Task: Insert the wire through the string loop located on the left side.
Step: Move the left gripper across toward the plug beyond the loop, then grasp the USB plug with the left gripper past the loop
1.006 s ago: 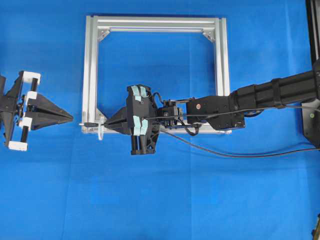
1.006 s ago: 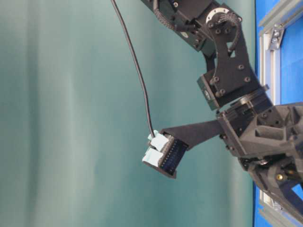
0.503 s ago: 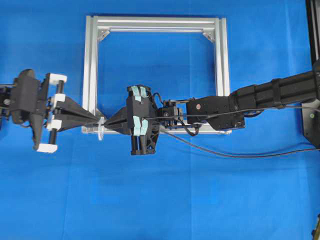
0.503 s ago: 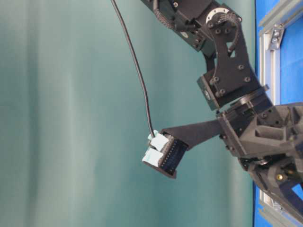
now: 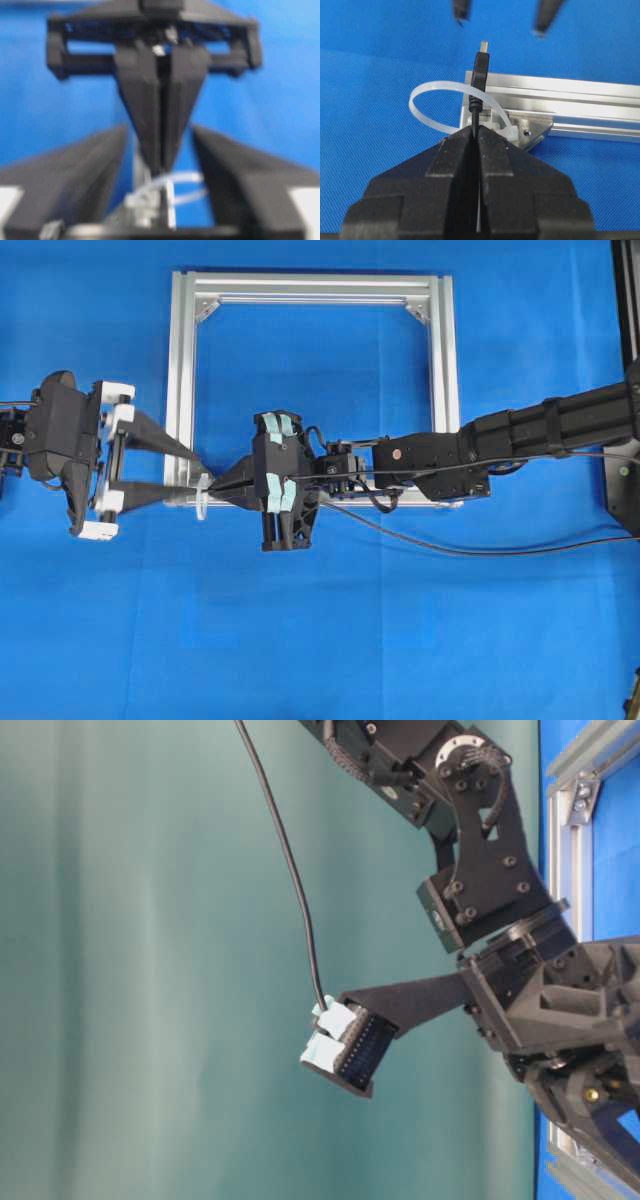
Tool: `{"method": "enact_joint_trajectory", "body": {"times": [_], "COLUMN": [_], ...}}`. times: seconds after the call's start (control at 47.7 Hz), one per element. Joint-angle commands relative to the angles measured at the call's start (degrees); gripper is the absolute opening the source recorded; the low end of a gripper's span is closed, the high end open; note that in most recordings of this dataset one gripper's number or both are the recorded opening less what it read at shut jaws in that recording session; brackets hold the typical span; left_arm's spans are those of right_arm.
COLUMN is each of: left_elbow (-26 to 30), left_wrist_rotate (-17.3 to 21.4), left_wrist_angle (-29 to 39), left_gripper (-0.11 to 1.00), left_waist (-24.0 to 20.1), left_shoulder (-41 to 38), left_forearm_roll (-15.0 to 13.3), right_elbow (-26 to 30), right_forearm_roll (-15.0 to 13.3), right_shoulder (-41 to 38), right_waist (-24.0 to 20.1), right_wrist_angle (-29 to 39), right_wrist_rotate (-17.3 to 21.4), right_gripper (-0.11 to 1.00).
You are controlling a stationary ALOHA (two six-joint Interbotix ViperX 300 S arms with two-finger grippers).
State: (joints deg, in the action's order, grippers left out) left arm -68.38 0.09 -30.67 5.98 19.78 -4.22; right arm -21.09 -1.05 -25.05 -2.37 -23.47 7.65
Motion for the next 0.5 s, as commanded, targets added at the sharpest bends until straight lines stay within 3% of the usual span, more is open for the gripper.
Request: {"method": "enact_joint_trajectory", "body": {"times": [0.0,0.063,0.147,0.482], "left_elbow": [0.3,0.3,0.3,0.4], "left_wrist_rotate": [0.1,0.1,0.1,-0.4], "left_wrist_angle": [-0.4,0.0,0.4,3.1], "left_gripper": [0.57,0.76,0.91,0.92], "left_waist": [0.2,0.2,0.2,0.4], "left_shoulder": [0.6,0.8,0.8,-1.3], "left_forearm_roll": [0.2,0.2,0.2,0.1], "right_elbow": [0.8,0.7,0.8,0.8], "right_forearm_roll": [0.2,0.2,0.2,0.2], "right_shoulder": [1.1,1.1,1.1,1.2], "right_waist": [-0.2,-0.2,-0.2,-0.2], "right_wrist_angle": [-0.3,-0.3,-0.3,-0.3], "right_wrist_rotate": [0.1,0.1,0.1,0.1], "right_gripper": [-0.04,-0.04,-0.04,-0.04]}}
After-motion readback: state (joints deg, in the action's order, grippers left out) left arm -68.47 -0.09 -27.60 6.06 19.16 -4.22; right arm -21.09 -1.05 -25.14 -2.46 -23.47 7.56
